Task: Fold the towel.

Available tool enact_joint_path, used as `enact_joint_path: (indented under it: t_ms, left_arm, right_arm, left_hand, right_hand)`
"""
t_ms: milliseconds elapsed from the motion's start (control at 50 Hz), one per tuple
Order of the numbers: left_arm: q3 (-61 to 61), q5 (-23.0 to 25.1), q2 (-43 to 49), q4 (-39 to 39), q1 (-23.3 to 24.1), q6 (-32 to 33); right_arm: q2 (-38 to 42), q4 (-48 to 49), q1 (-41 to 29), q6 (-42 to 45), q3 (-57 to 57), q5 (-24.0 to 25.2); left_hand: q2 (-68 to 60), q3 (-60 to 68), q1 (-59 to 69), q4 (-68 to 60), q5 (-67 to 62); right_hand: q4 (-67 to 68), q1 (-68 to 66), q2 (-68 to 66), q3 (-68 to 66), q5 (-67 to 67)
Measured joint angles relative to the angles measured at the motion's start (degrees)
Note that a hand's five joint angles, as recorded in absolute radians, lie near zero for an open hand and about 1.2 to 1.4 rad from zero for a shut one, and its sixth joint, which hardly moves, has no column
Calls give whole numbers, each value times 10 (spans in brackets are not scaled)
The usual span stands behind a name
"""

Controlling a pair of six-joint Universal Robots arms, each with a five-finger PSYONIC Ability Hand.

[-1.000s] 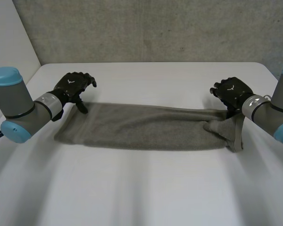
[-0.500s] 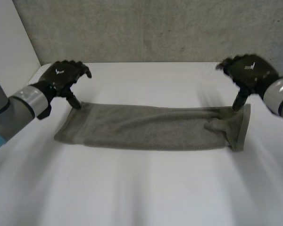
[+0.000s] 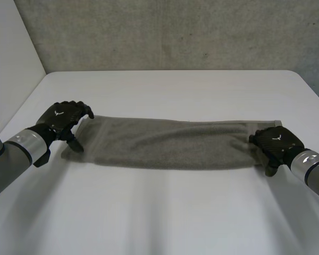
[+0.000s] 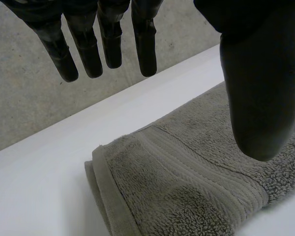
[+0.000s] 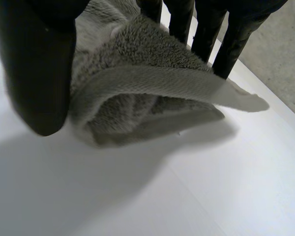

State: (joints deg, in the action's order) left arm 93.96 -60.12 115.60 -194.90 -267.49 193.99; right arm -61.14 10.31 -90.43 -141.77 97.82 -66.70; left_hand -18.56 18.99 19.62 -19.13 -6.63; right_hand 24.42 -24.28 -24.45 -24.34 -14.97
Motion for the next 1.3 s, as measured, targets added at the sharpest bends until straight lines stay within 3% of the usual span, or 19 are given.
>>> enact_joint_path:
  t_ms: [340,540,680,740,840,940,980,1040,1080,1160,1300]
  left_arm:
    - [7,0,-1,-8,-2,0]
    - [12,0,-4,-8,-3,0]
    - [13,0,-5,-8,-2,0]
    - [13,0,-5,-8,-2,-1]
    - [13,-1,-6,-8,0,-1]
    - [15,-2,-6,-8,1,-2]
    - [16,-2,-6,-8,2,-2]
    - [18,-2,-7,-8,3,-2]
    - [20,-2,-7,-8,3,-2]
    - [23,-2,-8,-8,3,-2]
    - [20,-2,-9,-8,4,-3]
  right_arm:
    - [18,25,56,39,-28,1]
    - [18,23,140,103,-78,38]
    - [16,-64,166,119,-218,54]
    - [14,-112,146,100,-279,55]
    - [13,-165,45,52,-360,53]
    - [31,-177,-126,7,-405,41]
    - [44,-177,-176,-2,-412,35]
    - [83,-176,-268,-14,-420,16]
    - [112,-175,-317,-18,-421,-2]
    - [152,-174,-365,-20,-416,-40]
    - [141,-172,-340,-29,-392,-74]
  left_hand:
    - [0,0,0,0,0]
    - [0,0,0,0,0]
    - [0,0,0,0,0]
    - [0,0,0,0,0]
    - [0,0,0,0,0]
    - [0,0,0,0,0]
    - [0,0,0,0,0]
    - [1,0,0,0,0]
    - [1,0,0,0,0]
    - [1,0,0,0,0]
    - [1,0,0,0,0]
  right_hand:
    - [494,-490,-496,-493,-491]
    - [512,-497,-504,-507,-499]
    - [513,-499,-504,-510,-499]
    - [513,-500,-507,-510,-500]
    - [513,-502,-507,-515,-501]
    - [494,-486,-488,-495,-482]
    - [423,-422,-419,-426,-425]
    - [152,-137,-131,-151,-132]
    - [44,-41,-36,-43,-26]
    - [-95,94,101,93,115]
    - [-104,114,109,104,116]
